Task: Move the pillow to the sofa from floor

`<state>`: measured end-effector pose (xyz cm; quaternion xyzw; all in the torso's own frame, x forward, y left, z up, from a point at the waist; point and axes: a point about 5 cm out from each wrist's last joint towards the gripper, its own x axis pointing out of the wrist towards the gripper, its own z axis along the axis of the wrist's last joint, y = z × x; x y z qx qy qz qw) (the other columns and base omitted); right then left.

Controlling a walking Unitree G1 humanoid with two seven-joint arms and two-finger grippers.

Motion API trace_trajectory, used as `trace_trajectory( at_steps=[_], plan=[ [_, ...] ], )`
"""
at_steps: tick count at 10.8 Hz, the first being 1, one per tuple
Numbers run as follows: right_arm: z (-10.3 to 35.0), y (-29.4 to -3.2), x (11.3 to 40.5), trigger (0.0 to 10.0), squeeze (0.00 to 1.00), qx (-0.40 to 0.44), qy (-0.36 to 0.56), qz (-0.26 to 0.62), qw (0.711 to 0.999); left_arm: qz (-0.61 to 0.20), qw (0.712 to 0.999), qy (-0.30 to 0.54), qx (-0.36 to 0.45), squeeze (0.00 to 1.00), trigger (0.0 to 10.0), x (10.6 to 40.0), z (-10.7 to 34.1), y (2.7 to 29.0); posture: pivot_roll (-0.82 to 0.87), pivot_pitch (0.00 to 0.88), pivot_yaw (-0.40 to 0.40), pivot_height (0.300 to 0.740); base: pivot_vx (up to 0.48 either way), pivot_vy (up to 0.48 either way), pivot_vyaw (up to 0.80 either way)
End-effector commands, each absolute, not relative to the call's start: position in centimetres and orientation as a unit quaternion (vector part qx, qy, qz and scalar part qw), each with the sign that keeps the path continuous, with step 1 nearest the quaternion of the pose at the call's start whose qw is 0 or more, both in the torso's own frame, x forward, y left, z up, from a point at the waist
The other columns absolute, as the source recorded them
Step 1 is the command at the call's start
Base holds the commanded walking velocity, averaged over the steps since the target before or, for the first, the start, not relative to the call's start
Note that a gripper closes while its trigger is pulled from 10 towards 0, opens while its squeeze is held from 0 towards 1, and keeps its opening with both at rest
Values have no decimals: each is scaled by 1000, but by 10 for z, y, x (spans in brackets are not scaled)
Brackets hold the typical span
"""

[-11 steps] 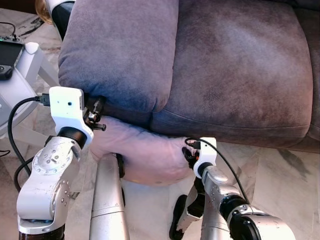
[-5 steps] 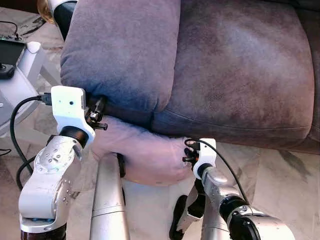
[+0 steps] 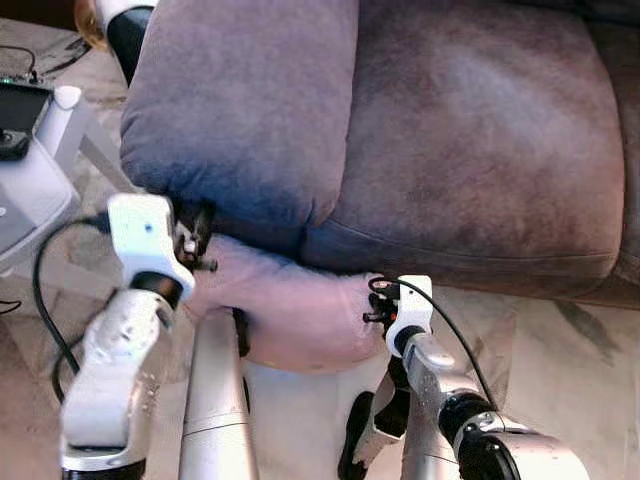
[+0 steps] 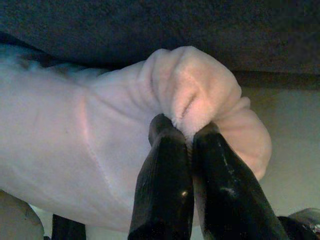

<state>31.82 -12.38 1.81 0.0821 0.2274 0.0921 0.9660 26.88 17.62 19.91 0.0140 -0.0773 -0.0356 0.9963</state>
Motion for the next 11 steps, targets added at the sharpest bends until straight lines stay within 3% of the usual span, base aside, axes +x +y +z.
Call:
trace_trajectory(
  at_steps=[1, 11],
  plan=[
    [6, -129, 308, 10000, 0, 82, 247, 83, 962, -35, 997, -62, 14, 0, 10000, 268, 188, 177, 279, 332, -124, 530, 0, 0, 0],
    [-3, -136, 298, 10000, 0, 80, 259, 74, 960, -41, 997, -64, 11, 0, 10000, 277, 168, 177, 267, 272, -124, 530, 0, 0, 0]
  ],
)
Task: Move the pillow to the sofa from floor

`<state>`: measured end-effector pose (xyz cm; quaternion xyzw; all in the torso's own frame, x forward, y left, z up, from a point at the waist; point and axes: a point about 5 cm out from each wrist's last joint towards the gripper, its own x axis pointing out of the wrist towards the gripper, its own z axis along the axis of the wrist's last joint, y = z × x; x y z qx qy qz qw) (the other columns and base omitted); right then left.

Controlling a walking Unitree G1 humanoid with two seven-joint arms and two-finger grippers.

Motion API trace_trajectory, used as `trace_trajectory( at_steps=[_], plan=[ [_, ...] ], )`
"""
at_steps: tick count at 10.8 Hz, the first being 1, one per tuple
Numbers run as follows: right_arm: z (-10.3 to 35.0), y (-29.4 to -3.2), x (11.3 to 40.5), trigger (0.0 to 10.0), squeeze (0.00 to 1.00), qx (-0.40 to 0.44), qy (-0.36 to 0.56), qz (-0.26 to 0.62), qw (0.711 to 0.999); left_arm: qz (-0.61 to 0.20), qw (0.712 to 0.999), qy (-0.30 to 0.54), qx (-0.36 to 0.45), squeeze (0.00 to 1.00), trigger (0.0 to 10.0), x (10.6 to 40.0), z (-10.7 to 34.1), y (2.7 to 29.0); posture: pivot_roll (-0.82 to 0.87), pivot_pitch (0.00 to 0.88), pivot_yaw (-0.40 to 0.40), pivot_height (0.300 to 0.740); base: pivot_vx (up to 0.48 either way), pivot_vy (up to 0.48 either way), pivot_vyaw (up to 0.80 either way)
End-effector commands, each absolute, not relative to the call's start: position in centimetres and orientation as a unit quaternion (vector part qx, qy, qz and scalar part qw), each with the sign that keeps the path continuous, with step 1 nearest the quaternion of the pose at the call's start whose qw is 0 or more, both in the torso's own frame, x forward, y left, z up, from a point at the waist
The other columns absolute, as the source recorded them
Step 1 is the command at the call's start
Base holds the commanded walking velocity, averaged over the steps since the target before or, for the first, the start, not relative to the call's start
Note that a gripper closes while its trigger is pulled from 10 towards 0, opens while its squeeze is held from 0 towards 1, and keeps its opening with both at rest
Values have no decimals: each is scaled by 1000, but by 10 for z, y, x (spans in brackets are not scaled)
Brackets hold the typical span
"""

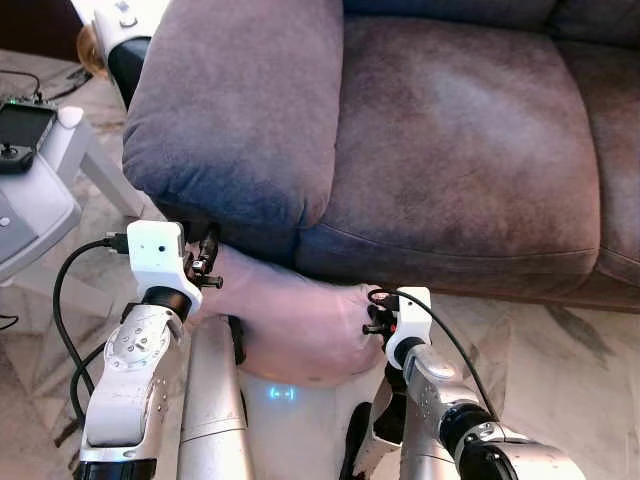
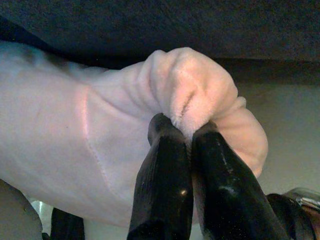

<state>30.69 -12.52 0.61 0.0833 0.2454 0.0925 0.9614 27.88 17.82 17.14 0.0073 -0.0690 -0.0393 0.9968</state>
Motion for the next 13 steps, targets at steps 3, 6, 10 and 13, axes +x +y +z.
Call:
trace_trajectory(
  at_steps=[3, 6, 10, 13],
  plan=[
    [-5, -138, 296, 10000, 0, 82, 262, 68, 959, -39, 997, -67, 10, 0, 10000, 274, 164, 177, 262, 261, -125, 530, 0, 0, 0],
    [-9, -144, 292, 10000, 0, 84, 264, 59, 959, -32, 996, -82, 22, 0, 10000, 236, 173, 173, 246, 256, -120, 530, 0, 0, 0],
    [-8, -147, 293, 10000, 0, 87, 264, 51, 959, -18, 995, -89, 35, 0, 10000, 233, 182, 179, 260, 256, -118, 530, 0, 0, 0],
    [-8, -145, 293, 10000, 0, 87, 261, 55, 960, -17, 995, -88, 36, 0, 10000, 235, 183, 179, 263, 252, -117, 543, 0, 0, 0]
  ],
)
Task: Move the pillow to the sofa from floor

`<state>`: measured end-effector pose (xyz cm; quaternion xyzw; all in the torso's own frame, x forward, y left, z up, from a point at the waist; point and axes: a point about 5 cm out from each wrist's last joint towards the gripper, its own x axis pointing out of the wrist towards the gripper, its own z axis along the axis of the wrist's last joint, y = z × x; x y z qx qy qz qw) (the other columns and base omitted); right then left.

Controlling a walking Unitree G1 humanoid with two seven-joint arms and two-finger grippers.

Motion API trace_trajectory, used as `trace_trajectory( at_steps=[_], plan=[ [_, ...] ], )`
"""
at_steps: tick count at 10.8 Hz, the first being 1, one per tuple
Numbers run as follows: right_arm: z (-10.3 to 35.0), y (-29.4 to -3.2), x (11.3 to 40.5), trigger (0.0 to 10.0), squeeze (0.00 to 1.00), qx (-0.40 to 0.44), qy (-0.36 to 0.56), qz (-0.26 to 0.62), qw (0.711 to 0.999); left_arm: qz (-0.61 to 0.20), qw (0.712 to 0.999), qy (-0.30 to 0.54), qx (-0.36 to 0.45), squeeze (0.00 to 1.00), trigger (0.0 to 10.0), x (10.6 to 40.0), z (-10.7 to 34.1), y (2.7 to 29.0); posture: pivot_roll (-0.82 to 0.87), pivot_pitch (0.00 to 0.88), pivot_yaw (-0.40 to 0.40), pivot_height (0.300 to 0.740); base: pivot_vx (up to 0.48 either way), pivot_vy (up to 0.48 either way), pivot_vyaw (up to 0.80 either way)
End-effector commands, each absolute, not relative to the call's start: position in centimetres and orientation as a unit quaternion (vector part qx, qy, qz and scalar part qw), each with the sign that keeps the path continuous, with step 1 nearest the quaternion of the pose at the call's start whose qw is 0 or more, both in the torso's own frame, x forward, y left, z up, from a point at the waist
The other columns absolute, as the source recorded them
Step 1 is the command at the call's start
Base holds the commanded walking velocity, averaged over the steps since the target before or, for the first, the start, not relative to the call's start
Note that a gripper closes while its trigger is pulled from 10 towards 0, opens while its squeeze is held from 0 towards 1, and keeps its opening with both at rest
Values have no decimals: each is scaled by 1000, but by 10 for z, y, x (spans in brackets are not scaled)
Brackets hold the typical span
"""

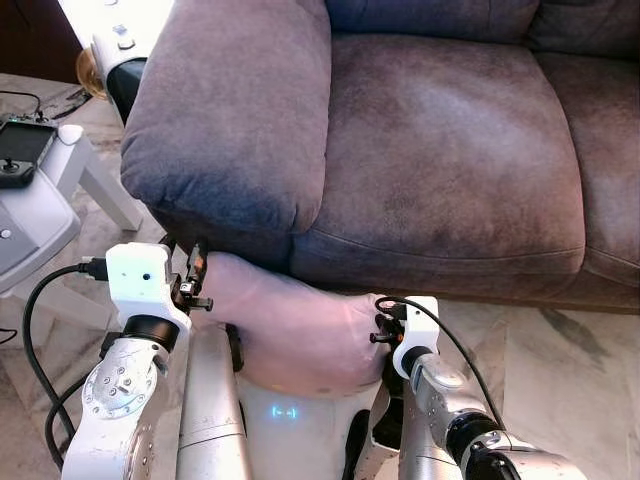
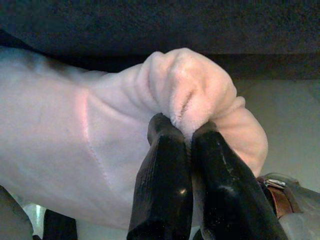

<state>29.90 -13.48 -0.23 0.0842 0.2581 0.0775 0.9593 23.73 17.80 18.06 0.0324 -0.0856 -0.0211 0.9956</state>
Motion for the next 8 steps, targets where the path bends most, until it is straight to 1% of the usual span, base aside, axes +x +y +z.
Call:
trace_trajectory(
  at_steps=[1, 4, 6, 8],
  plan=[
    [-9, -144, 292, 10000, 0, 85, 263, 56, 959, -17, 995, -88, 35, 0, 10000, 235, 183, 179, 265, 251, -117, 559, 0, 0, 0],
    [-10, -144, 291, 10000, 0, 85, 264, 56, 959, -24, 996, -84, 29, 0, 10000, 236, 182, 174, 264, 250, -114, 618, 0, 0, 0],
    [-10, -144, 291, 10000, 0, 84, 266, 56, 959, -25, 996, -82, 28, 0, 10000, 236, 182, 174, 264, 247, -113, 645, 0, 0, 0],
    [-11, -144, 290, 10000, 0, 85, 268, 57, 958, -27, 996, -81, 25, 0, 10000, 237, 181, 173, 264, 240, -114, 650, 0, 0, 0]
  ],
)
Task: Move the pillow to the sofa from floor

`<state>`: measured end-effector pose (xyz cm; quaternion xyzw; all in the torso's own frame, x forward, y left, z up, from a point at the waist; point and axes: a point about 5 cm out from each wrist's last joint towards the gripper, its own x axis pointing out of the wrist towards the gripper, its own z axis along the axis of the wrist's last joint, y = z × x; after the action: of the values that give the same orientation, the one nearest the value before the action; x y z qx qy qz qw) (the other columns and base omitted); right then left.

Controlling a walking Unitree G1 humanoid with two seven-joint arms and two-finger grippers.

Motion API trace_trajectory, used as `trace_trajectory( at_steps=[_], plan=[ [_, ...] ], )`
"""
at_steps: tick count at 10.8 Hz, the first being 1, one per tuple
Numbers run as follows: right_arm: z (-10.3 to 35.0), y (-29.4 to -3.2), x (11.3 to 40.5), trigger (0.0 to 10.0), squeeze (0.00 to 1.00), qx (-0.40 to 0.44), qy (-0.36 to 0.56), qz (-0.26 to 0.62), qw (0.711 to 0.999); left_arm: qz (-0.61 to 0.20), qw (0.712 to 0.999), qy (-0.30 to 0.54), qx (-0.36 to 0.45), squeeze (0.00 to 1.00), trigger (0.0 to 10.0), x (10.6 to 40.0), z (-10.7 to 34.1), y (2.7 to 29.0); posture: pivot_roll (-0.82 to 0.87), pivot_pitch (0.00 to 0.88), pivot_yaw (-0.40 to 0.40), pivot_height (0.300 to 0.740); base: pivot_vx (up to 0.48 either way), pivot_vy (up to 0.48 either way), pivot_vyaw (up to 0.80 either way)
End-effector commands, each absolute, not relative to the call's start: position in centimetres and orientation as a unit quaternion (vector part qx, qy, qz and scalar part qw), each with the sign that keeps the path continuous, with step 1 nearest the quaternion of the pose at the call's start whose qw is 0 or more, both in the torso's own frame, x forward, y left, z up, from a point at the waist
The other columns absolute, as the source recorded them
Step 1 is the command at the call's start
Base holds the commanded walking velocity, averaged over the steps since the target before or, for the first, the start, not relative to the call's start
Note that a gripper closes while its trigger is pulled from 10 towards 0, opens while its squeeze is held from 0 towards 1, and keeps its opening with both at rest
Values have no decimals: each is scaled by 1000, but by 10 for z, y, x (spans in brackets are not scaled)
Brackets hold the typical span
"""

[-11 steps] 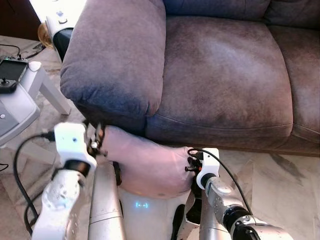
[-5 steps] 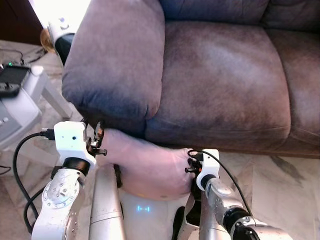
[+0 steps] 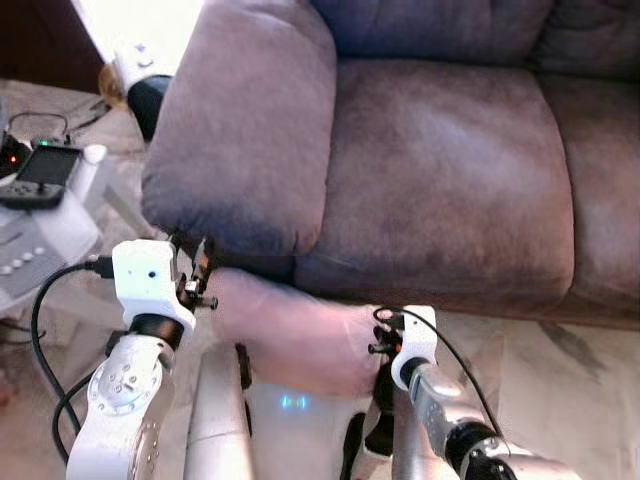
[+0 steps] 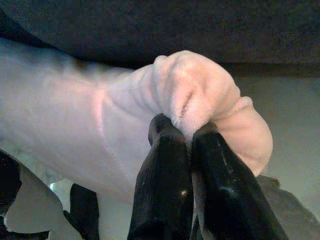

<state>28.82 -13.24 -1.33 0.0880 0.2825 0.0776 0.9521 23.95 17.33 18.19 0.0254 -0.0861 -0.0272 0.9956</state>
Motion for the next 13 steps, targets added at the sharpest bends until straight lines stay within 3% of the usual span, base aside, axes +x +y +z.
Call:
trace_trajectory(
  at_steps=[1, 10, 13],
  plan=[
    [-11, -144, 290, 10000, 0, 83, 268, 58, 958, -27, 996, -82, 25, 0, 10000, 237, 181, 172, 265, 239, -114, 650, 0, 0, 0],
    [-7, -145, 294, 10000, 0, 84, 260, 56, 960, -34, 995, -94, 17, 0, 10000, 247, 184, 168, 257, 204, -118, 650, 0, 0, 0],
    [-4, -146, 297, 10000, 0, 84, 256, 54, 961, -37, 994, -101, 14, 0, 10000, 254, 185, 167, 253, 184, -120, 692, 0, 0, 0]
  ],
)
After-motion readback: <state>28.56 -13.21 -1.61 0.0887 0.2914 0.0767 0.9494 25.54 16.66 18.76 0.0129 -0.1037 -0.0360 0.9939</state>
